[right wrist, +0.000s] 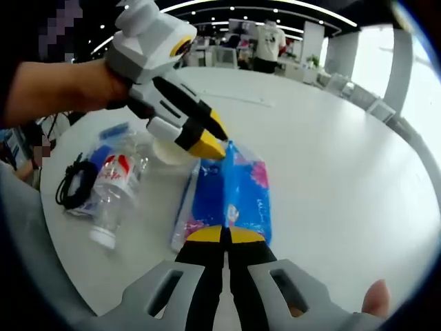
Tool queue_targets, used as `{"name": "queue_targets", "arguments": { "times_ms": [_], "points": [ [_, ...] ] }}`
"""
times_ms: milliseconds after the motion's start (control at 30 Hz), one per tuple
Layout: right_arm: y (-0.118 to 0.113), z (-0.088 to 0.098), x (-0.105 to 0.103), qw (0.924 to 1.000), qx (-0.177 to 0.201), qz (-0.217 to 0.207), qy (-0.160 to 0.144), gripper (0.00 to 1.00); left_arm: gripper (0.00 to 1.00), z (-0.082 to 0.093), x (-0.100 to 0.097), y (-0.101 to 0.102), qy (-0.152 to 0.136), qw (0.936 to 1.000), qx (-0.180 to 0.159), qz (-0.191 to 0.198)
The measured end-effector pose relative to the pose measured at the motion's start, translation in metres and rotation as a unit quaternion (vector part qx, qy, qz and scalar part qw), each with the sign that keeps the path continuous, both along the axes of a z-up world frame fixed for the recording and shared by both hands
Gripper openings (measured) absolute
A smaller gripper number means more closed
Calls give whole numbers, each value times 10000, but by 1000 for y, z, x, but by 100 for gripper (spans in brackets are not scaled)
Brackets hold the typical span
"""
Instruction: Arrange the tabletop items into an orderly group along one side of the table until the central work area is clear of visible clutter.
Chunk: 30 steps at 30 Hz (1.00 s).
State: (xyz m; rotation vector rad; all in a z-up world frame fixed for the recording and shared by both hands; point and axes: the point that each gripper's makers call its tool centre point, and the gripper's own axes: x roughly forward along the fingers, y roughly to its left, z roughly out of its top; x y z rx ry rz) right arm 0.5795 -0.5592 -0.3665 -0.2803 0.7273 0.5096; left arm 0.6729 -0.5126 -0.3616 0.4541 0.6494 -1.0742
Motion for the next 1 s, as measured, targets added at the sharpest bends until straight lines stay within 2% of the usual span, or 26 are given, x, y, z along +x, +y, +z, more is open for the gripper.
{"name": "queue_targets", "arguments": {
  "times_ms": [67,167,433,767,1000],
  "points": [
    [-1,0,0,10000,-14,-2,-12,2,4,-1,0,2,13,10000,58,12],
    [-3,1,0,10000,7,-31,-35,2,2,0,1,3,32,10000,63,40],
    [-18,18,8,9994,-13,-224,-260,2,0,24,2,-7,-235,9995,-196,115],
    [-52,44,31,9967,-6,-567,-581,2,0,34,4,-14,-176,9984,-437,323],
    [-64,46,54,9953,-267,-540,-762,2,0,36,11,-16,-95,9970,-546,540]
  ]
}}
